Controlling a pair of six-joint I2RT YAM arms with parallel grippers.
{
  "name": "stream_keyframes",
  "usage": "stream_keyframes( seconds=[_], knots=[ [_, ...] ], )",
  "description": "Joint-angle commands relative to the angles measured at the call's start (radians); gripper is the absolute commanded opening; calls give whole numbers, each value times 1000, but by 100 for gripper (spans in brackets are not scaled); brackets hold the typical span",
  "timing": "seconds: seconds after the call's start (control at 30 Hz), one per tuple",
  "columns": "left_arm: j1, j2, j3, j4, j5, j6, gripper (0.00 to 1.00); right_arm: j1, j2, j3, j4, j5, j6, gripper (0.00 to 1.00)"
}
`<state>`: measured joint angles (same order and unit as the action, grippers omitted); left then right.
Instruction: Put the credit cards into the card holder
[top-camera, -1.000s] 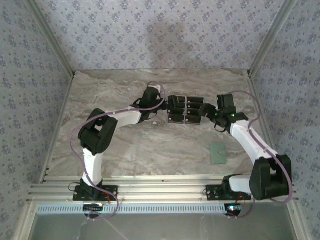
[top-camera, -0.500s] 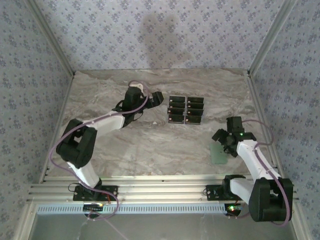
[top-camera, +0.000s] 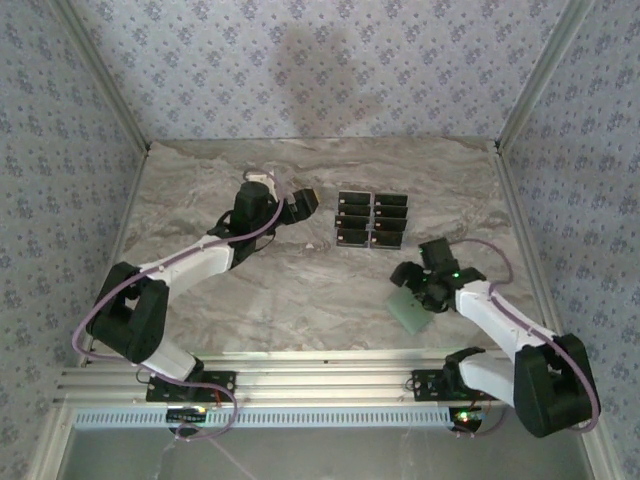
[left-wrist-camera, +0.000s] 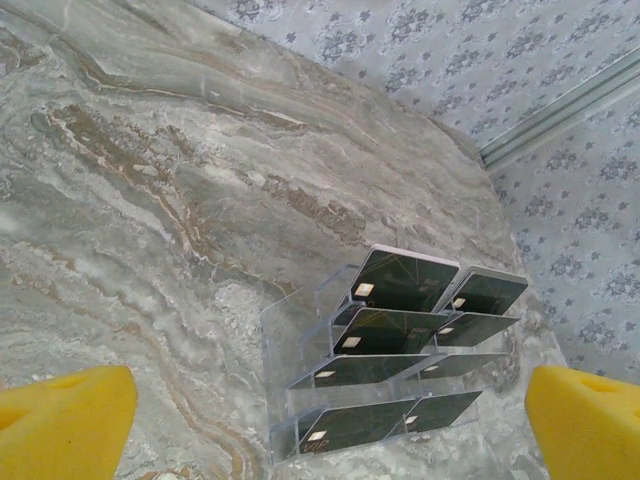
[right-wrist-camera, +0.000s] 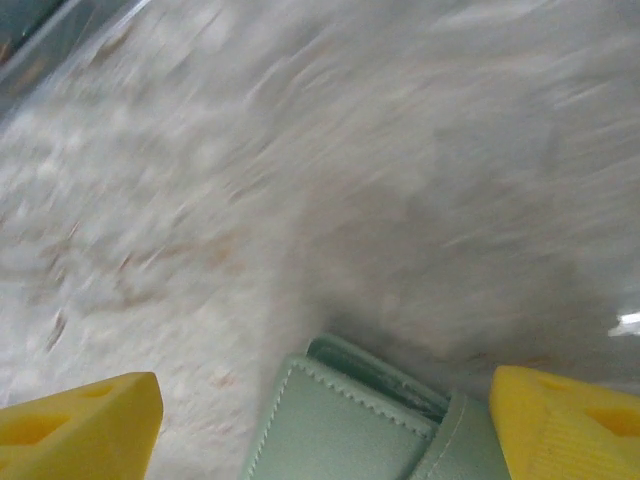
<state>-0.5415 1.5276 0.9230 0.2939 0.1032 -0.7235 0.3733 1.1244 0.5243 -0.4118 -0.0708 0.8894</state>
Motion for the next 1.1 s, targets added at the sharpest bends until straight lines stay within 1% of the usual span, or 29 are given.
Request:
stream_keyframes(
  seconds=[0.0,0.07,0.17,0.3,0.37,0.5,0.67,0.8,0.9,1.07],
  knots=[
    [-3,-47,-16,-19,-16,15,100,150,53,53,58,48,144,87],
    [-2,-56,-26,-25,-22,19,100,250,111,107,63,86,163,87],
    [-2,-72,-40,-44,-29,27,100,336,191,215,-19,176,124,88],
    [-3,-102,-60,-66,-40,38,100,360,218,273,-143,260,87,89],
    [-2,-120,-70,-77,-44,45,100,366,183,258,-183,299,93,90],
    [-2,-143,-83,-85,-48,55,100,367,71,180,-291,316,149,92],
    [-2,-152,-85,-95,-42,60,100,367,-104,57,-362,301,199,92],
    [-3,-152,-85,-99,-38,60,100,366,-197,-36,-334,238,237,93],
    [-2,-152,-84,-98,-38,60,100,369,-214,-84,-281,194,289,92],
    [-2,-151,-83,-102,-40,58,100,383,-165,-100,-147,143,292,91]
  ],
)
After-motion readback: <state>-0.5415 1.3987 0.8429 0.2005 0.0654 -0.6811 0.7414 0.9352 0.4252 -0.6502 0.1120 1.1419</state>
